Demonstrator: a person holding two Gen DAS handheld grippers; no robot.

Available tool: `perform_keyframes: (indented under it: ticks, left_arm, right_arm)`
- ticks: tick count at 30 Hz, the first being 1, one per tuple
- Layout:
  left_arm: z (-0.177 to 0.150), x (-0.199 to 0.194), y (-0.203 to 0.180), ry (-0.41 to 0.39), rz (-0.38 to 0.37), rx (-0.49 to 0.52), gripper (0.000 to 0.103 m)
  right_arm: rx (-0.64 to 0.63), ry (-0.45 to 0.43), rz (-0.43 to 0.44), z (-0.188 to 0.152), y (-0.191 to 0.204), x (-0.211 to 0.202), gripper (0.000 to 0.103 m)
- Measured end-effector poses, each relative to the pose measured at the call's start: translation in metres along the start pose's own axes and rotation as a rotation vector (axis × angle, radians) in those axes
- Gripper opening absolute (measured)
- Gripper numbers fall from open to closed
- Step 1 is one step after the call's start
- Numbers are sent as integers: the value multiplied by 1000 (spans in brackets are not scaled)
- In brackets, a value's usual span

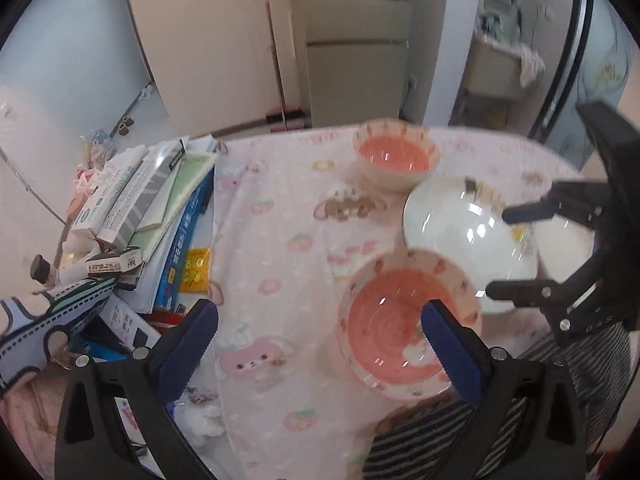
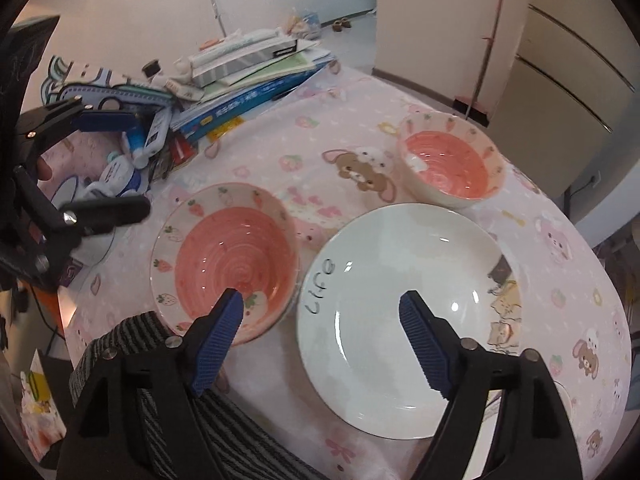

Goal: Organize plates and bowls

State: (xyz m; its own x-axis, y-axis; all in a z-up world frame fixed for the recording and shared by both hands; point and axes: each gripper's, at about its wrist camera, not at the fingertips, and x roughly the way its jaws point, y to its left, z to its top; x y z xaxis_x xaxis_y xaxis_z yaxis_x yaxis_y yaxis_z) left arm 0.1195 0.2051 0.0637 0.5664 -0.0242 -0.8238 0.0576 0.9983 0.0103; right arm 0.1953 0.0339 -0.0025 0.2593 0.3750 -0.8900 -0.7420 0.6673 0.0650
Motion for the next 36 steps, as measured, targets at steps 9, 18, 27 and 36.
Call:
perform_keyframes:
  ticks: [9, 18, 27, 36]
  left_arm:
    - [-41, -33, -12, -448, -82, -160, 103]
    - [-4, -61, -26, -497, -188, -108, 103]
    - [48, -74, -36, -571, -65, -67, 103]
    - [116, -17, -35, -433, -54, -13, 103]
  right_arm:
    - [52, -498, 70, -48, -24, -87, 103]
    - [60, -713, -114, -36, -29, -166, 103]
    - [39, -867, -118, 18, -28, -199, 103]
    - [85, -796, -76, 51, -70, -149, 103]
